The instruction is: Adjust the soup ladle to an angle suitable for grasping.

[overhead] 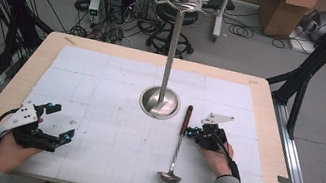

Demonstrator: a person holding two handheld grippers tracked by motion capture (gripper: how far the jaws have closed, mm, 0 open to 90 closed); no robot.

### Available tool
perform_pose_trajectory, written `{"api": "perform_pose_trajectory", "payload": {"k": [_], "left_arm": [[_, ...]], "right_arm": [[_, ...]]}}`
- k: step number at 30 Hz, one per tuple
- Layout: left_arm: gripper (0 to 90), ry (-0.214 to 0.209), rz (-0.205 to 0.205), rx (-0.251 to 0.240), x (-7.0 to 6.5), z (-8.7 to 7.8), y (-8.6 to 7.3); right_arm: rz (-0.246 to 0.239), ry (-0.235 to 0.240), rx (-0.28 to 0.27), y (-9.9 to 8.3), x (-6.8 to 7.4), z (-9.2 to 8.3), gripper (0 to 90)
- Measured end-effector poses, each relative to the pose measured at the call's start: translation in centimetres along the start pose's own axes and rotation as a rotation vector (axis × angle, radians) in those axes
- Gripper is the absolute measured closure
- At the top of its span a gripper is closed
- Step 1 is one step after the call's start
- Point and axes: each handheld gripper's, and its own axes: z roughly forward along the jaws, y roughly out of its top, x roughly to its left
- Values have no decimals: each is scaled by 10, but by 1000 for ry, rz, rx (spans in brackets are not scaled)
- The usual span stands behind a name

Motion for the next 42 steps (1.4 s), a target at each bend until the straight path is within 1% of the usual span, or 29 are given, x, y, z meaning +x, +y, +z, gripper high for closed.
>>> {"api": "perform_pose_trajectory", "payload": {"k": [5,7,13,17,18,21,24,26,27,30,32,34,36,40,42], "left_arm": [[17,-2,2,3,0,0,0],[17,-1,1,2,0,-1,0],[17,3,5,1,0,-1,0],[17,6,3,-3,0,-2,0],[17,5,2,-3,0,-2,0],[17,1,5,-4,0,-2,0],[17,1,1,-5,0,-2,0],[17,-2,0,-3,1,-3,0],[17,-1,0,1,1,-3,0],[17,0,1,0,0,-3,0],[17,-1,2,-1,0,-3,1],[17,-5,3,2,0,-2,1],[17,-6,5,5,1,-2,0],[17,-7,2,1,1,-1,1],[17,-8,5,3,0,-1,1]], "right_arm": [[-5,5,3,3,2,4,900],[-17,10,1,5,3,6,899],[-28,16,9,9,7,10,900],[-28,11,11,9,8,10,900],[-28,3,8,9,8,9,900],[-25,4,-6,10,9,5,900],[-11,30,-38,12,13,-4,900],[-20,60,-53,12,19,-10,900],[-33,67,-55,13,23,-12,900],[-46,120,-48,11,38,-14,900],[-55,141,-38,10,44,-13,900],[-54,158,-40,10,50,-10,898],[-47,141,-34,11,56,-9,897],[-52,182,-9,11,63,-8,898],[-62,194,9,12,66,-8,899]]}}
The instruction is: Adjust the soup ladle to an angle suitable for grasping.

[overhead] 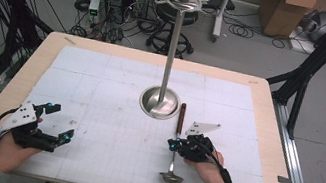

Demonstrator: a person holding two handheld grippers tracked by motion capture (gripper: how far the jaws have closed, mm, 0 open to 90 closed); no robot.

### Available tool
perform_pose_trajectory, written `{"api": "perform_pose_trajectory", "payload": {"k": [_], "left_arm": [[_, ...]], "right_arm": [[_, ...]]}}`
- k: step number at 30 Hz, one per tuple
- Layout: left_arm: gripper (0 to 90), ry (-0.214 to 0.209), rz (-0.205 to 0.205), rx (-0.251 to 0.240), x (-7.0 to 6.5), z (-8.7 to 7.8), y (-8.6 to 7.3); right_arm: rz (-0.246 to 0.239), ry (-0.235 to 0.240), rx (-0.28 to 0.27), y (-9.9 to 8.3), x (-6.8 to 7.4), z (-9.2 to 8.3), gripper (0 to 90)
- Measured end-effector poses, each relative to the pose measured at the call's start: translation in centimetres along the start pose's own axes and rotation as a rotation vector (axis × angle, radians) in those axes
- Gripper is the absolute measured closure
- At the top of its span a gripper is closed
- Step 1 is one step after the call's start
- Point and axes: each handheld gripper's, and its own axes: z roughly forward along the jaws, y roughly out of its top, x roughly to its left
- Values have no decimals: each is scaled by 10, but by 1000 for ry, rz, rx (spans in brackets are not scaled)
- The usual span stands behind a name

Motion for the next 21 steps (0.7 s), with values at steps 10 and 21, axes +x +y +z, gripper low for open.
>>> {"api": "perform_pose_trajectory", "payload": {"k": [10,21], "left_arm": [[17,-4,-4,1,0,1,0],[17,-6,-7,-4,0,2,0]], "right_arm": [[-64,29,83,0,14,11,900],[-78,24,144,-2,19,14,900]]}}
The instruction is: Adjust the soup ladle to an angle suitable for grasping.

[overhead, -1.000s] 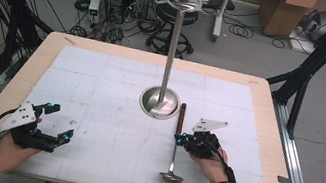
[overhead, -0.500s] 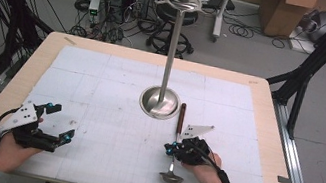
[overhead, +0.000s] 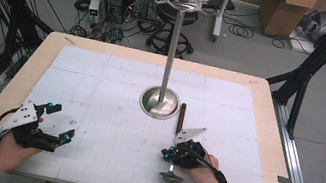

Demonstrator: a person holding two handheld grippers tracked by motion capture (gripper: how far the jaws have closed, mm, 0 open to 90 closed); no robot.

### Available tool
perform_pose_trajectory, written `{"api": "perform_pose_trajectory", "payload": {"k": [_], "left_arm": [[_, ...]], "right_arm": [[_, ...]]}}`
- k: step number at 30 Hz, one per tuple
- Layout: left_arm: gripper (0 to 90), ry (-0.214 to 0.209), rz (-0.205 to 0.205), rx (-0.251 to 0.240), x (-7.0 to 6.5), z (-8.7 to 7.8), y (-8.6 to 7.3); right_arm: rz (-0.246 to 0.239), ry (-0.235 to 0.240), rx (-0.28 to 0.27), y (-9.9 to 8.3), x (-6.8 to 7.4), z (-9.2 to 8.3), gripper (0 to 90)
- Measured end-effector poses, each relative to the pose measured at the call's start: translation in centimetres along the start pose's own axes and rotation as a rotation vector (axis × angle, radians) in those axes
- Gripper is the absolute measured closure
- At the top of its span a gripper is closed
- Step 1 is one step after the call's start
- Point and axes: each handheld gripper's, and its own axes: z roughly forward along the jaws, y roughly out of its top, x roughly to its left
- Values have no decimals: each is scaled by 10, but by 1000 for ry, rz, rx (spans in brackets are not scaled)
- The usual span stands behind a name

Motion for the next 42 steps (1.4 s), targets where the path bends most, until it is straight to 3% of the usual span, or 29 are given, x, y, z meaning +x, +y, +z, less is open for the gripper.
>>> {"api": "perform_pose_trajectory", "payload": {"k": [6,22,42], "left_arm": [[17,-2,-2,2,0,0,0],[17,-7,-2,5,0,2,0],[17,-8,0,6,0,1,0]], "right_arm": [[-19,-22,7,-2,4,-2,900],[10,-9,24,-8,6,-9,900],[-30,-14,69,-14,6,-20,900]]}}
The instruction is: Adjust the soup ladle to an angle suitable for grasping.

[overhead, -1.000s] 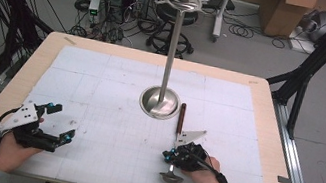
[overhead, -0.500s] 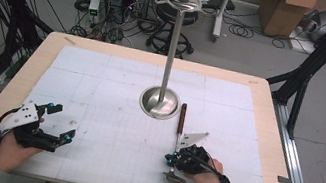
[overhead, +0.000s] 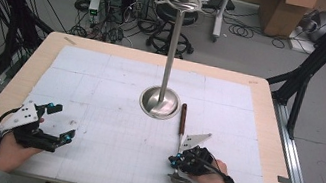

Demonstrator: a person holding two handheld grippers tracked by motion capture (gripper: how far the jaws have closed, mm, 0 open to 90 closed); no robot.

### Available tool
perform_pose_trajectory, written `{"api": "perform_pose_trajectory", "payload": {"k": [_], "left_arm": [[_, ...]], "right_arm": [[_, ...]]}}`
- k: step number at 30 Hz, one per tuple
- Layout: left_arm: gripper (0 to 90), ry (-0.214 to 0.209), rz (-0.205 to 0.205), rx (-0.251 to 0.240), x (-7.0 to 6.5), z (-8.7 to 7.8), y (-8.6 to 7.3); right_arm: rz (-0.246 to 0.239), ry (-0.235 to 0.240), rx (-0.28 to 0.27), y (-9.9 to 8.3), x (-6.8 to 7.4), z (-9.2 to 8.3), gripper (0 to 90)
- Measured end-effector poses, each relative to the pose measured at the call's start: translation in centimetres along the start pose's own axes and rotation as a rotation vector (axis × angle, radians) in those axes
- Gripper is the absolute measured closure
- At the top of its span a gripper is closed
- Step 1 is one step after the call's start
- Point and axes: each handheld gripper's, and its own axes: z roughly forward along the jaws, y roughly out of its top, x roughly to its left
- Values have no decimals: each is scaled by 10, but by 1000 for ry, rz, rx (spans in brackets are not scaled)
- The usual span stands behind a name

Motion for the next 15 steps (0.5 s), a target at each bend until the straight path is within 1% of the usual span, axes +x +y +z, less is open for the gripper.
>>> {"api": "perform_pose_trajectory", "payload": {"k": [2,11,15], "left_arm": [[17,1,0,-1,0,0,0],[17,1,-1,-2,0,0,0],[17,0,0,-2,-1,0,0]], "right_arm": [[-9,-7,4,-1,0,-1,900],[6,-7,18,-8,-5,-8,900],[-1,-4,33,-9,-7,-12,900]]}}
